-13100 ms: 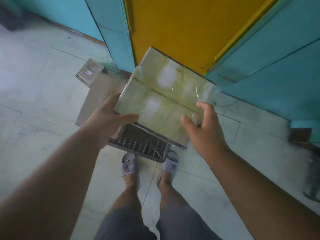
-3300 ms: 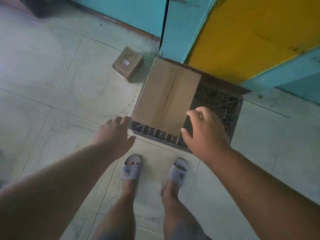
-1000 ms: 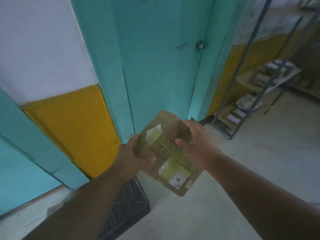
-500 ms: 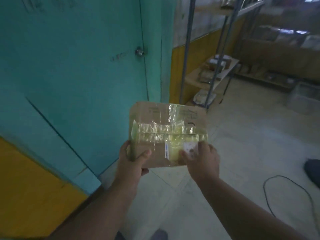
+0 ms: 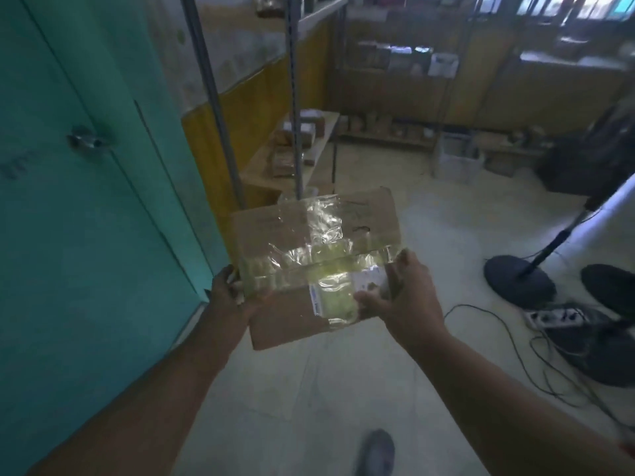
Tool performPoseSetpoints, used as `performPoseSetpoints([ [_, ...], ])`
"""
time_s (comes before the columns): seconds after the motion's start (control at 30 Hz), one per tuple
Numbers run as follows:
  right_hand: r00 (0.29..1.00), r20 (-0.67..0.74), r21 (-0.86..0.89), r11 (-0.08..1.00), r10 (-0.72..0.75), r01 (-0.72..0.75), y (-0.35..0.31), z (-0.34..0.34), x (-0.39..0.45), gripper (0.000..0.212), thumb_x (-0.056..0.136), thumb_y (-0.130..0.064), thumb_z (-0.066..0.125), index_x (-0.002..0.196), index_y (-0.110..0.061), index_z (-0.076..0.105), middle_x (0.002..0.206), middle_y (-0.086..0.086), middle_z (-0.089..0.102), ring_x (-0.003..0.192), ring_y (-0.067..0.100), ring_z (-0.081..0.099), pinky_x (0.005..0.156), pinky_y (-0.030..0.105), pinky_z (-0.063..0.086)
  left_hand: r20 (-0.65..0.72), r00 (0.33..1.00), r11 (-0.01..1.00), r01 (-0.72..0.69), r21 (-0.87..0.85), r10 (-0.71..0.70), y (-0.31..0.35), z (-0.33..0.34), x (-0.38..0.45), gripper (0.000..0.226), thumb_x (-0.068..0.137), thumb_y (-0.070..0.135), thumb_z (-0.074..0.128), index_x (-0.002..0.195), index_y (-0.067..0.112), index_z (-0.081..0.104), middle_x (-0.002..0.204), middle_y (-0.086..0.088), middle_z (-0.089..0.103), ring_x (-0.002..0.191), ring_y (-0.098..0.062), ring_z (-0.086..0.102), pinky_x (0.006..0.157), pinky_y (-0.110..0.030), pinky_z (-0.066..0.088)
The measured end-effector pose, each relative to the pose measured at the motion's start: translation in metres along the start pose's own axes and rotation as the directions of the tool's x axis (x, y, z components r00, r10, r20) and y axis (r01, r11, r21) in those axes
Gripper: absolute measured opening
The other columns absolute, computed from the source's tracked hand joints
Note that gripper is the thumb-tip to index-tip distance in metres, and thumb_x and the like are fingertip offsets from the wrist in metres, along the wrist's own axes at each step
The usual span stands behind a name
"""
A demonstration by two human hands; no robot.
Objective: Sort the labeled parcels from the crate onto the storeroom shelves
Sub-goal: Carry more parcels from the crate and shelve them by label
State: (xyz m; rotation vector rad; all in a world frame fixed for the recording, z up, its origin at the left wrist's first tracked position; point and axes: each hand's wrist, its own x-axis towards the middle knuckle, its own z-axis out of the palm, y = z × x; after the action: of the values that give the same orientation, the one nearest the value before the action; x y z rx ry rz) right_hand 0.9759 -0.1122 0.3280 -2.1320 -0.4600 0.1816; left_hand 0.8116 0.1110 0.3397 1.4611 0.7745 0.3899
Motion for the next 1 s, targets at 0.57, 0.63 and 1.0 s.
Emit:
performPoseSetpoints([
  [0.57, 0.956, 0.063, 0.720, 0.650, 0.287, -0.243, 0.075, -0.066, 0.255, 0.084, 0.071, -0.039, 0.085, 0.137, -0.047, 0.034, 0.126, -0.011, 0.065, 0.108, 0.020, 0.070, 0.088, 0.055, 0.058, 0.105, 0.987, 0.935, 0.153, -0.320, -0.125, 0.036, 0.266, 0.198, 0.073, 0.089, 0.024, 0.071, 0.143, 0.056, 0.032, 0.113, 0.004, 0.072, 0.104, -0.024, 0.070, 0.085, -0.055, 0.057],
  [0.63, 0.957, 0.103, 0.765, 0.594, 0.270, -0.250, 0.073, -0.063, 0.290, 0.079, 0.072, -0.038, 0.082, 0.135, -0.051, 0.036, 0.123, -0.015, 0.066, 0.105, 0.021, 0.071, 0.084, 0.056, 0.059, 0.148, 0.982, 0.932, 0.163, -0.323, -0.120, 0.043, 0.286, 0.234, 0.075, 0.086, 0.030, 0.072, 0.143, 0.055, 0.032, 0.115, 0.004, 0.071, 0.101, -0.023, 0.071, 0.084, -0.054, 0.058],
  [1.0, 0.944, 0.004, 0.722, 0.652, 0.329, -0.230, 0.119, -0.162, 0.480, 0.070, 0.086, -0.015, 0.077, 0.141, -0.037, 0.039, 0.117, -0.009, 0.070, 0.095, 0.018, 0.074, 0.068, 0.039, 0.061, 0.419, 0.899, 0.976, 0.187, -0.109, -0.126, 0.132, 0.382, 0.450, 0.087, 0.060, 0.036, 0.087, 0.139, 0.031, 0.052, 0.121, -0.005, 0.071, 0.108, -0.029, 0.069, 0.103, -0.051, 0.049],
])
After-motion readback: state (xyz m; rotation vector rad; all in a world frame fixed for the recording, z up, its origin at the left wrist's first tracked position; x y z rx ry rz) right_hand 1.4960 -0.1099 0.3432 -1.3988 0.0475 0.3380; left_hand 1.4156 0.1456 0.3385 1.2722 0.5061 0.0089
